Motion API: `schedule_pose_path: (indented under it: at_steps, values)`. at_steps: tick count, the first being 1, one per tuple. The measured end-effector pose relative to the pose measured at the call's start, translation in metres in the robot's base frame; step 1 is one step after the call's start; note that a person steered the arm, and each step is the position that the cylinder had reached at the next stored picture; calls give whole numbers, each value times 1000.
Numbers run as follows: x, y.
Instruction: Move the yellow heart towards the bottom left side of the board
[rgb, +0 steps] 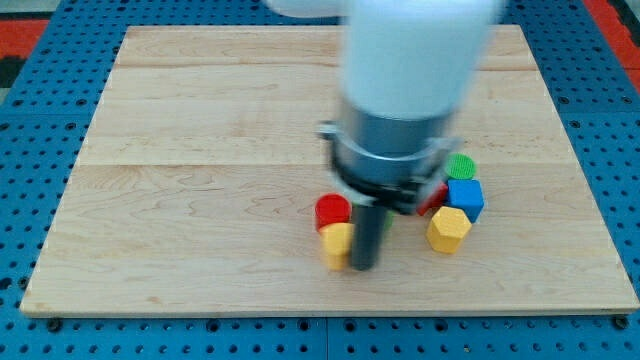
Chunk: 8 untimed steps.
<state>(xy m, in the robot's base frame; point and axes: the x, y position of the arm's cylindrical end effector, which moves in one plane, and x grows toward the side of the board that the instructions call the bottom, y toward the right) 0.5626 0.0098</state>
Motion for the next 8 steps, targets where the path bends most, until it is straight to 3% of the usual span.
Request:
schedule_pose_path:
  at_steps: [1,2,3,4,5,6,7,8]
  values:
    - [-13,-109]
    - [-28,-171]
    - [-55,-103]
    - [-63,-78]
    - [-99,-137]
    - [-72,-203]
    - [-114,-195]
    - [-125,-250]
